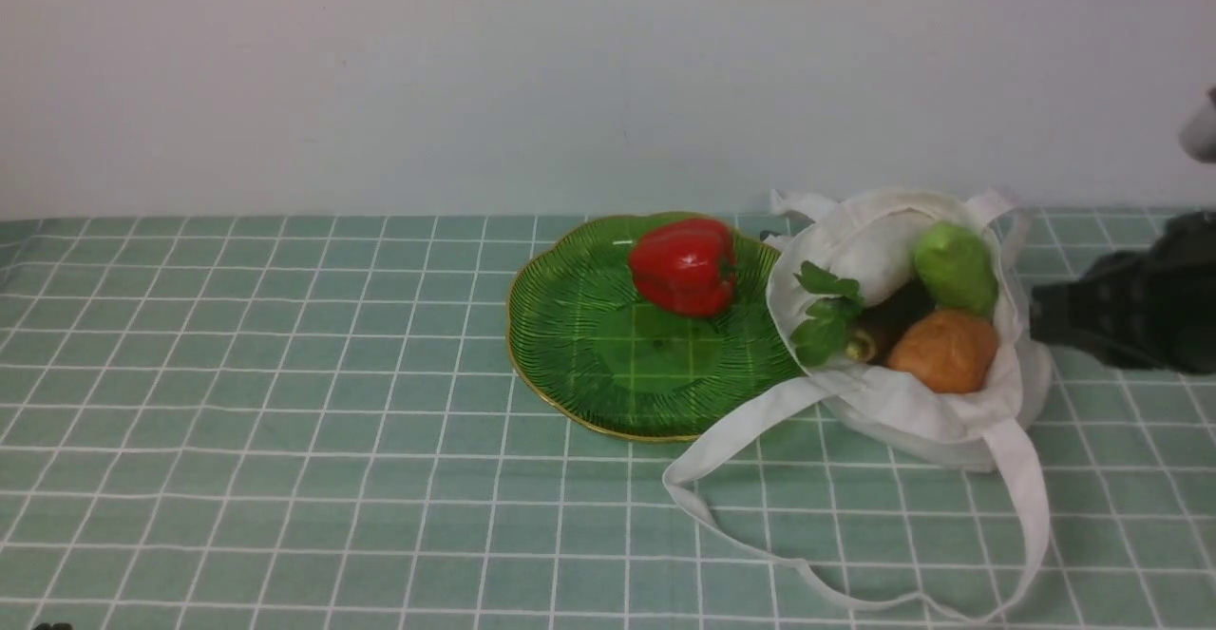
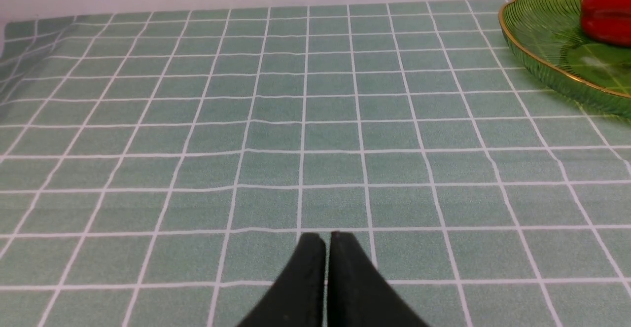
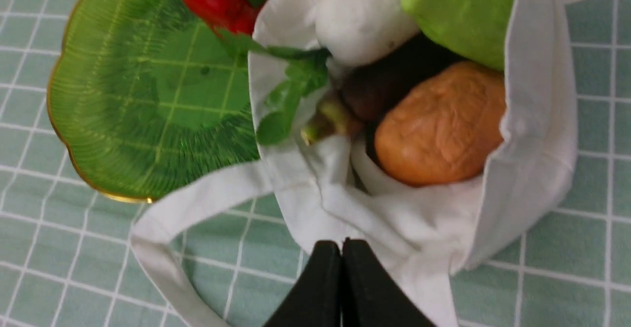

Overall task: Take vegetables from cloth bag on blue coffee tablecloth place on plate.
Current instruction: 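Reach into the cloth bag and grasp the green vegetable inside with the right gripper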

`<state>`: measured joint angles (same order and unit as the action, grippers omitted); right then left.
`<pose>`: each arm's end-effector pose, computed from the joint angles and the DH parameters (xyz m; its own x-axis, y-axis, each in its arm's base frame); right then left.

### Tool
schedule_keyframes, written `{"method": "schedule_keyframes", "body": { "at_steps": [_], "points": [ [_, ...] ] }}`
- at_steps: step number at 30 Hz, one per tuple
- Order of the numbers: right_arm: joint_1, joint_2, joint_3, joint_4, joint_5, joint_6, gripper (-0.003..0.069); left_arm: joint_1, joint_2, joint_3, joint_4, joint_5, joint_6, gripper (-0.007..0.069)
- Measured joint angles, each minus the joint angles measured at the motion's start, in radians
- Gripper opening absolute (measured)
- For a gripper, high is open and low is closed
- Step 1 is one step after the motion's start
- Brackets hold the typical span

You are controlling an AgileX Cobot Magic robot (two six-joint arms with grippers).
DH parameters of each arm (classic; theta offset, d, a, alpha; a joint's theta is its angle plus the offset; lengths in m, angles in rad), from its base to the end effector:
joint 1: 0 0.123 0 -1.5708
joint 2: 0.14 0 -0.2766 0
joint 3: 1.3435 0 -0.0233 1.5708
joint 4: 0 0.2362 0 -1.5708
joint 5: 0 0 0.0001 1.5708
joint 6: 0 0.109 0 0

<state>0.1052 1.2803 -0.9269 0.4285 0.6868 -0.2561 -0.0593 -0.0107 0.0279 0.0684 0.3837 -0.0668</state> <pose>0.2528 0.0556 0.2740 -0.8024 -0.0039 -0.5967 -0.1965 0.9459 0.2581 0.0634 -0.0010 0.1648 -0.3073 0.0149 -0.9515 0.0339 0.9994 0.0047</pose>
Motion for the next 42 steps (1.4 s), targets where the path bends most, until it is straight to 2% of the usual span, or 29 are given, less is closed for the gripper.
{"method": "schedule_keyframes", "body": {
  "at_steps": [9,11,15,16,19,20,23,24,28,32,35,38,40,41,42],
  "points": [
    [0.000,0.191,-0.177,-0.125,-0.060,-0.015,0.0035,0.000,0.000,0.000,0.000,0.000,0.000,-0.0008],
    [0.000,0.245,-0.213,-0.146,-0.061,-0.043,0.0043,0.000,0.000,0.000,0.000,0.000,0.000,-0.0008],
    [0.015,0.348,-0.290,-0.171,-0.044,-0.186,0.0107,0.000,0.000,0.000,0.000,0.000,0.000,-0.0008],
    [0.023,0.367,-0.303,-0.176,-0.041,-0.218,0.0139,0.000,0.000,0.000,0.000,0.000,0.000,-0.0008],
    [0.045,0.420,-0.340,-0.198,-0.041,-0.304,0.0294,0.000,0.000,0.000,0.000,0.000,0.000,-0.0008],
    [0.047,0.422,-0.340,-0.198,-0.041,-0.308,0.0294,0.000,0.000,0.000,0.000,0.000,0.000,-0.0008],
    [0.050,0.464,-0.351,-0.232,-0.053,-0.347,0.0469,0.000,0.000,0.000,0.000,0.000,0.000,-0.0008],
    [0.050,0.474,-0.351,-0.249,-0.058,-0.349,0.0507,0.000,0.000,0.000,0.000,0.000,0.000,-0.0008],
    [0.050,0.508,-0.351,-0.289,-0.086,-0.351,0.0584,0.000,0.000,0.000,0.000,0.000,0.000,-0.0008],
    [0.050,0.541,-0.351,-0.306,-0.131,-0.354,0.0594,0.000,0.000,0.000,0.000,0.000,0.000,-0.0008],
    [0.050,0.556,-0.352,-0.327,-0.172,-0.354,0.0566,0.000,0.000,0.000,0.000,0.000,0.000,-0.0008],
    [0.050,0.567,-0.354,-0.354,-0.210,-0.355,0.0506,0.000,0.000,0.000,0.000,0.000,0.000,-0.0008],
    [0.050,0.570,-0.354,-0.374,-0.222,-0.355,0.0435,0.000,0.000,0.000,0.000,0.000,0.000,-0.0008],
    [0.050,0.570,-0.355,-0.389,-0.223,-0.355,0.0370,0.000,0.000,0.000,0.000,0.000,0.000,-0.0008],
    [0.050,0.570,-0.355,-0.391,-0.223,-0.355,0.0359,0.000,0.000,0.000,0.000,0.000,0.000,-0.0008]
  ]
}}
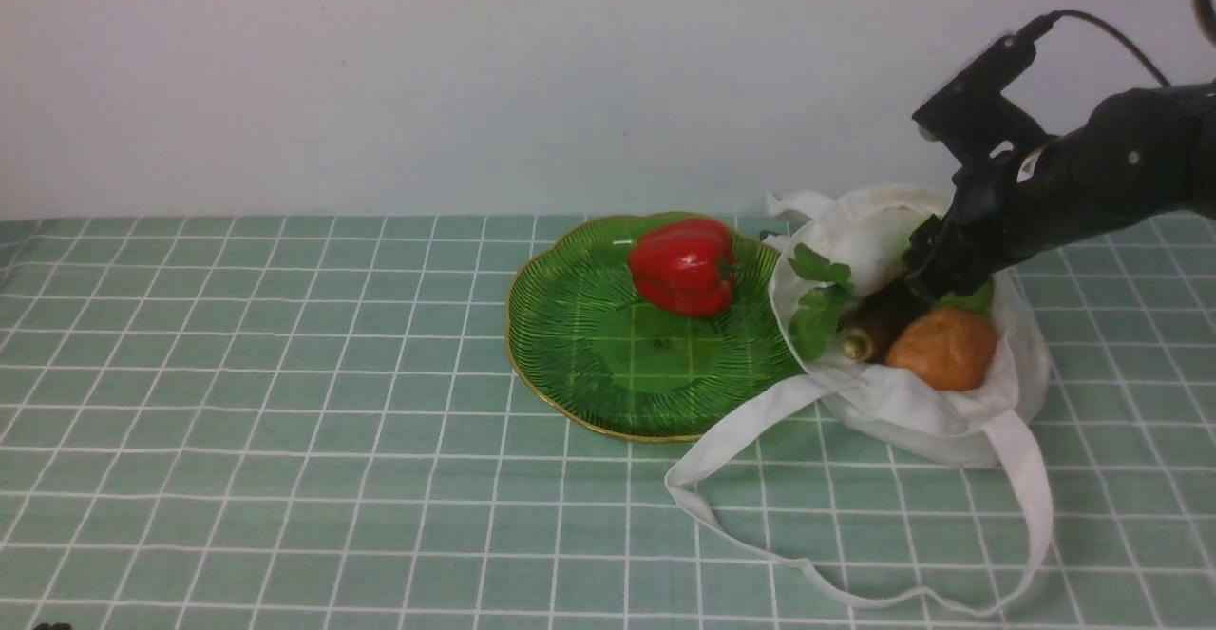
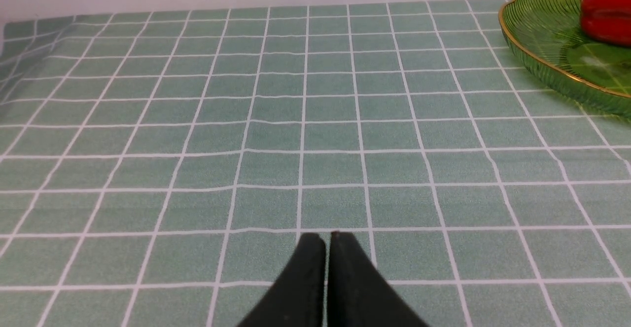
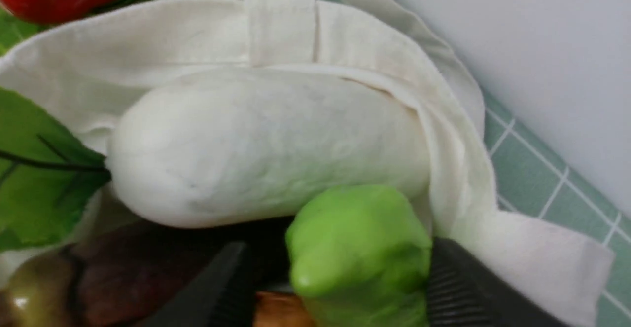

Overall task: Take vegetables from cloth bag on blue coffee tablecloth place on plate.
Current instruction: 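Reach into the cloth bag and grasp the green vegetable inside with the right gripper, then take the green vegetable out of the bag and place it on the plate with the right gripper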

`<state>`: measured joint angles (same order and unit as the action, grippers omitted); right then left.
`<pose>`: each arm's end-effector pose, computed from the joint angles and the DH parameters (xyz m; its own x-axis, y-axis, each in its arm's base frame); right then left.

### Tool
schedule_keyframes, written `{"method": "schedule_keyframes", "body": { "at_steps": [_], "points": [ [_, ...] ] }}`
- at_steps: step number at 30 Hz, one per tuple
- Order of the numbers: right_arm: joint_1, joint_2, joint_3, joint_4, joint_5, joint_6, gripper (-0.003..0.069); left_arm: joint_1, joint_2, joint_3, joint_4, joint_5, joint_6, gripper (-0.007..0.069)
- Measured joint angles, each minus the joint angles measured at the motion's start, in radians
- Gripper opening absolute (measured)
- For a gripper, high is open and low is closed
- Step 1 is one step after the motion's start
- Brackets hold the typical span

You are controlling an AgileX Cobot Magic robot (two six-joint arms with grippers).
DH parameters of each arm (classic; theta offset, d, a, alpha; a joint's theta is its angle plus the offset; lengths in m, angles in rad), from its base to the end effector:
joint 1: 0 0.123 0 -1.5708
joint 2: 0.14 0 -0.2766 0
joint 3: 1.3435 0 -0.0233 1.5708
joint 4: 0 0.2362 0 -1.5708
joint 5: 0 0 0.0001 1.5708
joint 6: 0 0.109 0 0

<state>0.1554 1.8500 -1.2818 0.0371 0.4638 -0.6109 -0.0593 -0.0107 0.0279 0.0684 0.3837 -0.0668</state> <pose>0.3915 0.0632 0.1987 -0.5807 -0.6437 -0.4984 -0.5748 0.7578 -0.3089 0.0634 -0.0010 0.1648 -0.3073 0.0149 -0.9515 0.0339 0.9994 0.0047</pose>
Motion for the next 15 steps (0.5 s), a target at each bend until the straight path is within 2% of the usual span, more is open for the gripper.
{"method": "schedule_keyframes", "body": {
  "at_steps": [1,2,15],
  "points": [
    [0.000,0.000,-0.001,-0.017,-0.001,0.000,0.0279,0.000,0.000,0.000,0.000,0.000,0.000,-0.0008],
    [0.000,0.000,-0.002,-0.025,0.000,0.000,0.0256,0.000,0.000,0.000,0.000,0.000,0.000,-0.0008],
    [0.000,-0.169,-0.003,-0.022,0.126,0.027,0.0258,0.000,0.000,0.000,0.000,0.000,0.000,-0.0008]
  ]
}}
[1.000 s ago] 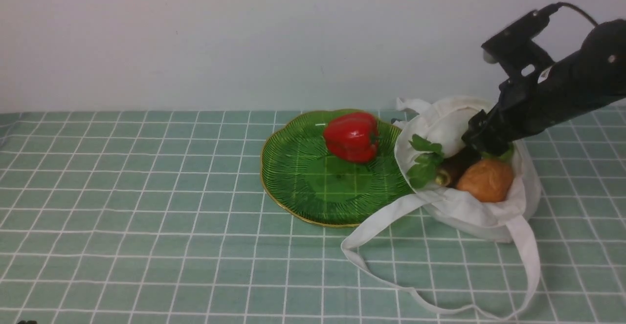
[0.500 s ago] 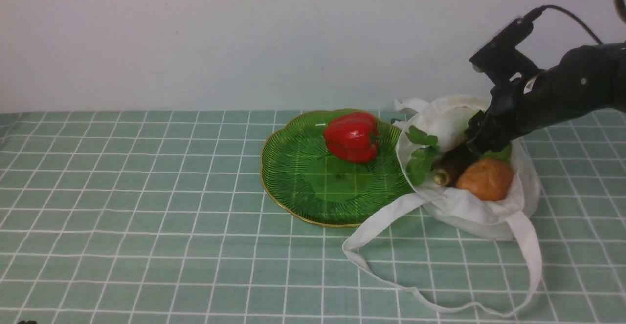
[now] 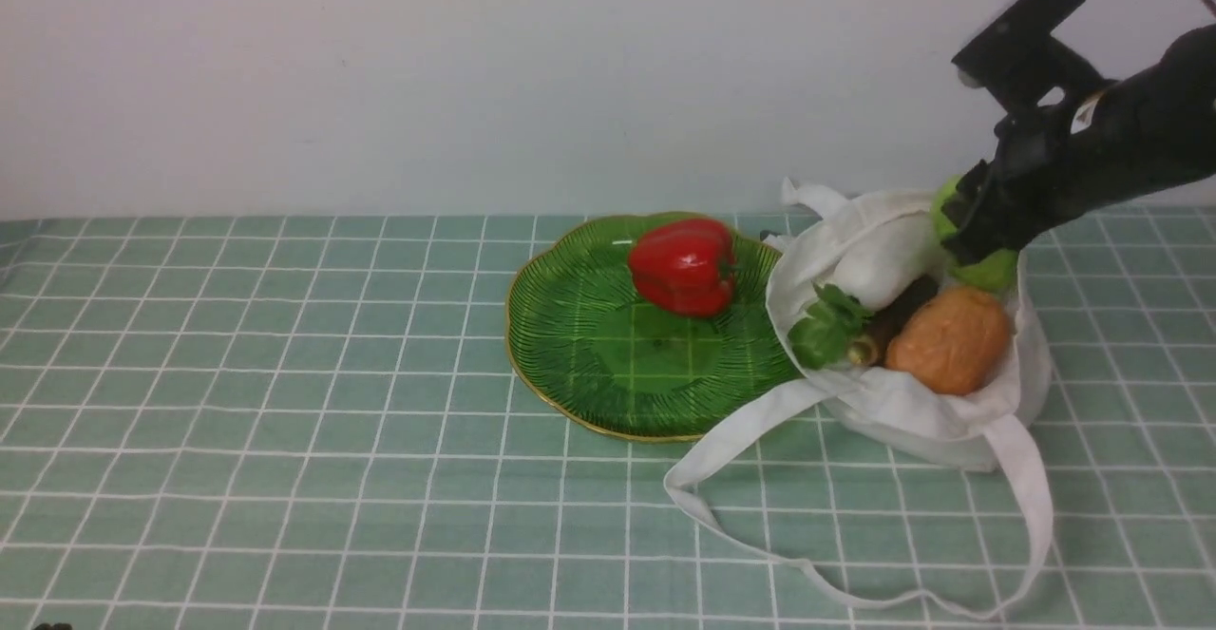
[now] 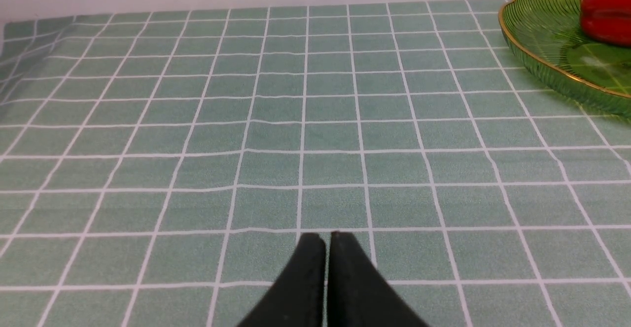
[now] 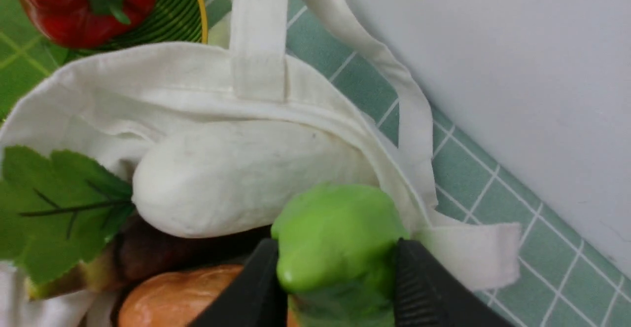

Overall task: Take vegetables from cloth bag on blue coffee tablecloth place on plate.
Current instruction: 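Take the green vegetable out of the bag and place it on the plate with the right gripper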

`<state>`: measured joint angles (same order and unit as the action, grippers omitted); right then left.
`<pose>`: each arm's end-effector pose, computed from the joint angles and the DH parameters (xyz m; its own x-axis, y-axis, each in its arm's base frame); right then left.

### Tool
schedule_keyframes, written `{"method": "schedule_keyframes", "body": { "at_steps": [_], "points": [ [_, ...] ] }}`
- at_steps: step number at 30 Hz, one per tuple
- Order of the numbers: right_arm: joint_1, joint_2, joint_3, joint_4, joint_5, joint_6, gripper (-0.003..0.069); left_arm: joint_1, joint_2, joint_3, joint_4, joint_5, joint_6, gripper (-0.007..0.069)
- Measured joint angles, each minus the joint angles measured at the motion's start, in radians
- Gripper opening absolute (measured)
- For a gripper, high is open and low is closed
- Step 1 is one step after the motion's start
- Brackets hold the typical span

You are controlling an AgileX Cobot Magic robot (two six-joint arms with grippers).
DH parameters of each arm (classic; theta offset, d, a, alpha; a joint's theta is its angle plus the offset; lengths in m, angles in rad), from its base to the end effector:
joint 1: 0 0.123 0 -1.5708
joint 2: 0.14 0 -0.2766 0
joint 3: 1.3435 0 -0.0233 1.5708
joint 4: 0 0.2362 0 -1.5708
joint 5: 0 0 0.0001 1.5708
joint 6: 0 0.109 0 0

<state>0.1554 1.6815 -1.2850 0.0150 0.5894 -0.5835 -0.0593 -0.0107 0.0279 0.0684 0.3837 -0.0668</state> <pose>0.3639 0.0579 0.2559 -0.5639 -0.6354 -0.5275 -0.5523 0.7650 -0.3311 0.0634 -0.0010 0.1648 -0.3073 0.0149 -0.9515 0.0339 0.9994 0.0047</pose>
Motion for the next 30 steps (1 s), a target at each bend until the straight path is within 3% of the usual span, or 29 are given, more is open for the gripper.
{"method": "schedule_keyframes", "body": {
  "at_steps": [8,15,16,20,24,30],
  "points": [
    [0.000,-0.173,0.000,0.125,0.004,0.003,0.0258,0.000,0.000,0.000,0.000,0.000,0.000,-0.0008],
    [0.080,-0.202,0.000,0.558,-0.019,-0.008,0.0258,0.000,0.000,0.000,0.000,0.000,0.000,-0.0008],
    [0.091,-0.200,0.000,0.570,-0.018,-0.013,0.0258,0.000,0.000,0.000,0.000,0.000,0.000,-0.0008],
    [0.221,-0.099,0.000,0.742,-0.044,-0.152,0.0258,0.000,0.000,0.000,0.000,0.000,0.000,-0.0008],
    [0.309,0.026,0.000,0.772,-0.155,-0.313,0.0258,0.000,0.000,0.000,0.000,0.000,0.000,-0.0008],
    [0.363,0.176,0.000,0.781,-0.336,-0.481,0.0258,0.000,0.000,0.000,0.000,0.000,0.000,-0.0008]
  ]
}}
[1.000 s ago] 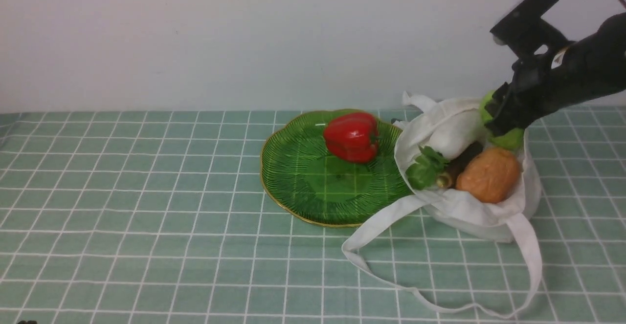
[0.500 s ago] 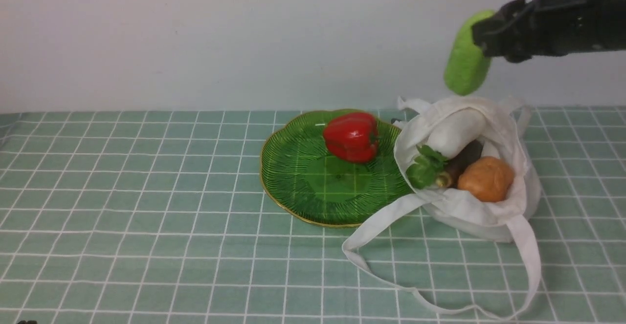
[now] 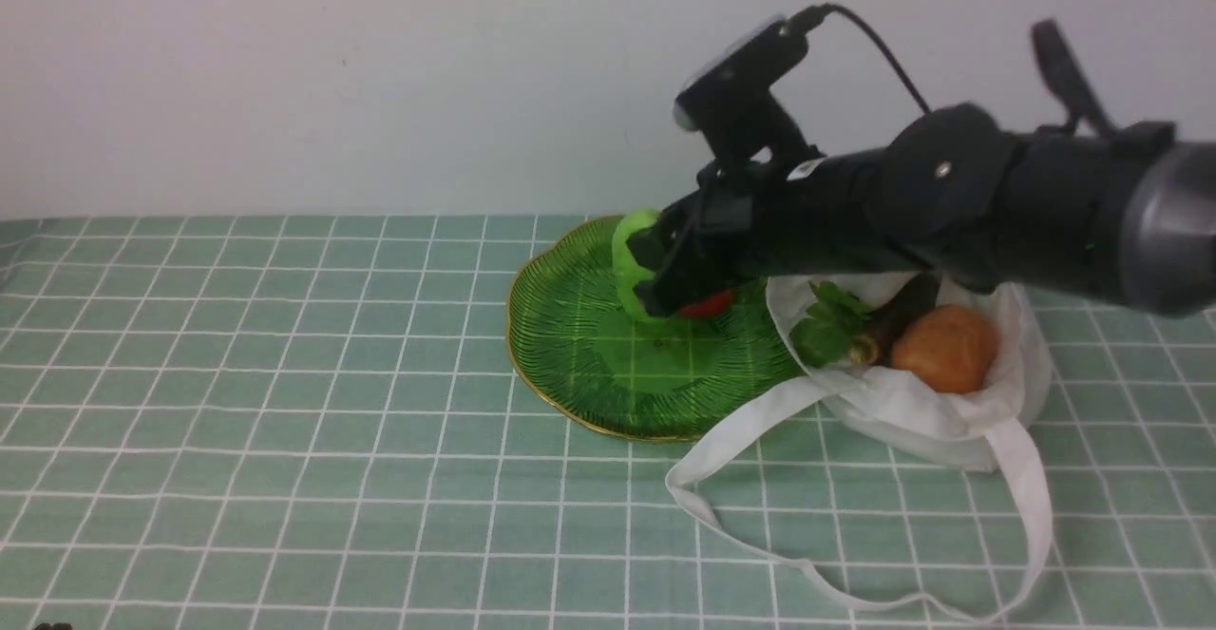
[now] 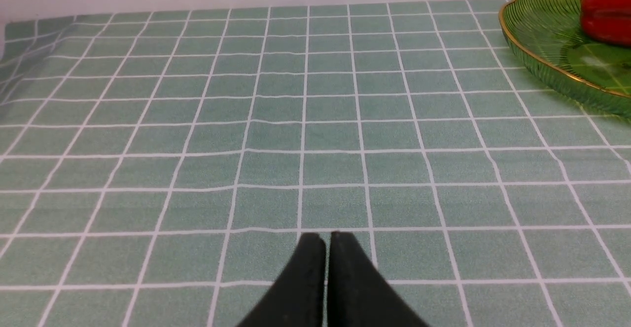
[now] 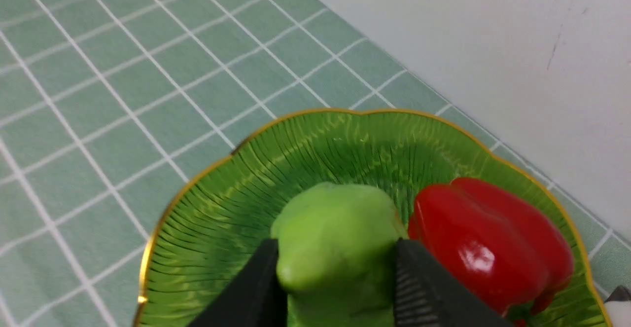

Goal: Take vegetables from cloth bag on blue coffee tablecloth place on plate.

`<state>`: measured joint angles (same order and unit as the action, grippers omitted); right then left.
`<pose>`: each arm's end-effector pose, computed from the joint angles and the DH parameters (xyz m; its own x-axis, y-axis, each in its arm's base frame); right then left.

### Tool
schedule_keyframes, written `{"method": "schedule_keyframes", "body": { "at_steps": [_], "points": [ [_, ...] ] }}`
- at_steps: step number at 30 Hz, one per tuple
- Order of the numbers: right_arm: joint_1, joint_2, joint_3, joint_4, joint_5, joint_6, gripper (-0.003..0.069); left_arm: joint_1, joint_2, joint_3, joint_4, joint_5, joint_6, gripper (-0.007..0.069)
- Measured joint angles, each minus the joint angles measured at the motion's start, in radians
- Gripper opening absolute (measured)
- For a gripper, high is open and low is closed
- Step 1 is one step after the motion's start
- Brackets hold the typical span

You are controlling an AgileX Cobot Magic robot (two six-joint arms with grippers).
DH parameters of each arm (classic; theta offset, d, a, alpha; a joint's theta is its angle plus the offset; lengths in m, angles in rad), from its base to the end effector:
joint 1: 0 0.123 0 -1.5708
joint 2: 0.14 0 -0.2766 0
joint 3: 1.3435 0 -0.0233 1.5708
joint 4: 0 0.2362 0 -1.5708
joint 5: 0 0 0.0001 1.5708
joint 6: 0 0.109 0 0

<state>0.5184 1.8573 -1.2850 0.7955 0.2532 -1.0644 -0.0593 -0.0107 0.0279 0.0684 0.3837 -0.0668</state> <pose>0.3539 0.2244 0.2192 -0.3423 -0.5138 -0.7867 -0.7358 0.6672 -0.1156 0.0634 -0.0010 0.1648 -0.3073 0.0149 -0.9515 0.0339 0.9994 0.0047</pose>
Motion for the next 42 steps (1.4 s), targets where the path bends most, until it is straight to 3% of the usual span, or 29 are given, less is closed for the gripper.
{"method": "schedule_keyframes", "body": {
  "at_steps": [5,6,7,8,9,13,20,24,26,31,34,36,39,42],
  "points": [
    [0.002,0.057,0.000,0.003,-0.032,-0.044,0.0312,0.000,0.000,0.000,0.000,0.000,0.000,-0.0008],
    [0.002,0.062,0.000,0.005,-0.035,-0.047,0.0379,0.000,0.000,0.000,0.000,0.000,0.000,-0.0008],
    [0.002,0.062,0.000,0.005,-0.035,-0.047,0.0387,0.000,0.000,0.000,0.000,0.000,0.000,-0.0008],
    [0.003,0.062,0.000,0.010,-0.046,-0.048,0.0474,0.000,0.000,0.000,0.000,0.000,0.000,-0.0008],
    [0.003,0.062,0.000,0.010,-0.049,-0.048,0.0482,0.000,0.000,0.000,0.000,0.000,0.000,-0.0008],
    [0.004,0.052,0.000,0.017,-0.062,-0.047,0.0628,0.000,0.000,0.000,0.000,0.000,0.000,-0.0008],
    [0.004,-0.102,0.000,0.011,-0.004,-0.044,0.0644,0.000,0.000,0.000,0.000,0.000,0.000,-0.0008],
    [0.004,-0.237,0.000,-0.034,0.128,0.015,0.0575,0.000,0.000,0.000,0.000,0.000,0.000,-0.0008],
    [0.004,-0.316,0.000,-0.099,0.224,0.100,0.0515,0.000,0.000,0.000,0.000,0.000,0.000,-0.0008],
    [-0.013,-0.525,0.000,-0.360,0.507,0.374,0.0300,0.000,0.000,0.000,0.000,0.000,0.000,-0.0008],
    [-0.024,-0.615,0.000,-0.467,0.618,0.478,0.0195,0.000,0.000,0.000,0.000,0.000,0.000,-0.0008],
    [-0.031,-0.729,0.000,-0.589,0.756,0.592,0.0067,0.000,0.000,0.000,0.000,0.000,0.000,-0.0008],
    [-0.032,-0.837,0.004,-0.674,0.878,0.713,0.0003,0.000,0.000,0.000,0.000,0.000,0.000,-0.0008],
    [-0.032,-0.907,0.025,-0.708,0.920,0.768,-0.0008,0.000,0.000,0.000,0.000,0.000,0.000,-0.0008]
  ]
}}
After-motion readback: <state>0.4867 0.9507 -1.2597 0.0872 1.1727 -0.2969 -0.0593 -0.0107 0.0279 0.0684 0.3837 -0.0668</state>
